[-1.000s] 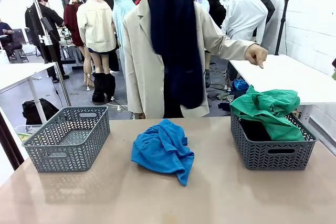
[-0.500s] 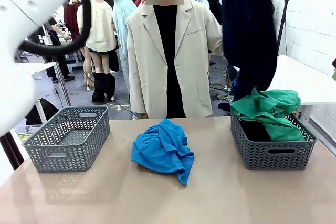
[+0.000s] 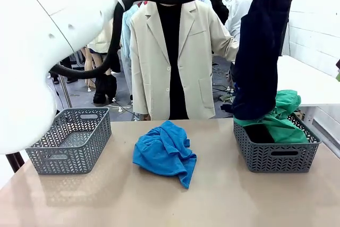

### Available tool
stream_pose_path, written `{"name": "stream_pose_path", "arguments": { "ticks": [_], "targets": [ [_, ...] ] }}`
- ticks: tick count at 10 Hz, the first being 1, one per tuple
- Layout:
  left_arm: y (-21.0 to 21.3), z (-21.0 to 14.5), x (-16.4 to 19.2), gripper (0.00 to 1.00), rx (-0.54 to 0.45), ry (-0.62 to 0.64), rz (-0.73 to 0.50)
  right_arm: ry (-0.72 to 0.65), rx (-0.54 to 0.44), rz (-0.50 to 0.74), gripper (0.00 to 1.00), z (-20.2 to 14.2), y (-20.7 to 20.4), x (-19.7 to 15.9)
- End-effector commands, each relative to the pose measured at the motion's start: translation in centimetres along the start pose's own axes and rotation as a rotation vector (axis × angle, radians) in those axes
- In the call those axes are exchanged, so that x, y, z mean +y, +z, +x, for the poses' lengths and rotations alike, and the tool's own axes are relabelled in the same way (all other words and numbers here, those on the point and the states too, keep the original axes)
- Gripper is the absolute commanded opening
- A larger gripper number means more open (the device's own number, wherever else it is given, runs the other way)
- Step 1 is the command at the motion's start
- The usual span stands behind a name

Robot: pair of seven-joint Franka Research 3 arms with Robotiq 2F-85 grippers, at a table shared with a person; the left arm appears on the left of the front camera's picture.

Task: Sort the tops and bottoms.
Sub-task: Sort the clothes according to human instructions.

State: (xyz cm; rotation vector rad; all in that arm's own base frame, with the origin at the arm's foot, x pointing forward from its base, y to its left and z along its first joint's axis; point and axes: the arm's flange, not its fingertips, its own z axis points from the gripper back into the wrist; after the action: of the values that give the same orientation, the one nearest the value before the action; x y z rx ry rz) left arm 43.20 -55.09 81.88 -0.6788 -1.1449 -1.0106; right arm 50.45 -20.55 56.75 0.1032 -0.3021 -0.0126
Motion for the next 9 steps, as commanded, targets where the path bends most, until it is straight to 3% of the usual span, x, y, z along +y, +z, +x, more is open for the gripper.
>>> {"name": "stream_pose_path", "arguments": {
  "ticks": [1,8,9],
  "targets": [
    [2.4,2.1,-1.1,0.00,-0.032,-0.041,0.020,0.003,0.009,-0.009,1.00,-0.1,-0.1,0.2],
    [2.2,1.9,-1.1,0.00,-0.028,-0.027,0.014,0.003,0.009,-0.009,1.00,-0.1,-0.1,0.2],
    [-1.7,1.7,-0.4,0.00,-0.155,-0.156,-0.080,0.003,0.009,-0.009,1.00,-0.1,-0.1,0.2]
  ]
}}
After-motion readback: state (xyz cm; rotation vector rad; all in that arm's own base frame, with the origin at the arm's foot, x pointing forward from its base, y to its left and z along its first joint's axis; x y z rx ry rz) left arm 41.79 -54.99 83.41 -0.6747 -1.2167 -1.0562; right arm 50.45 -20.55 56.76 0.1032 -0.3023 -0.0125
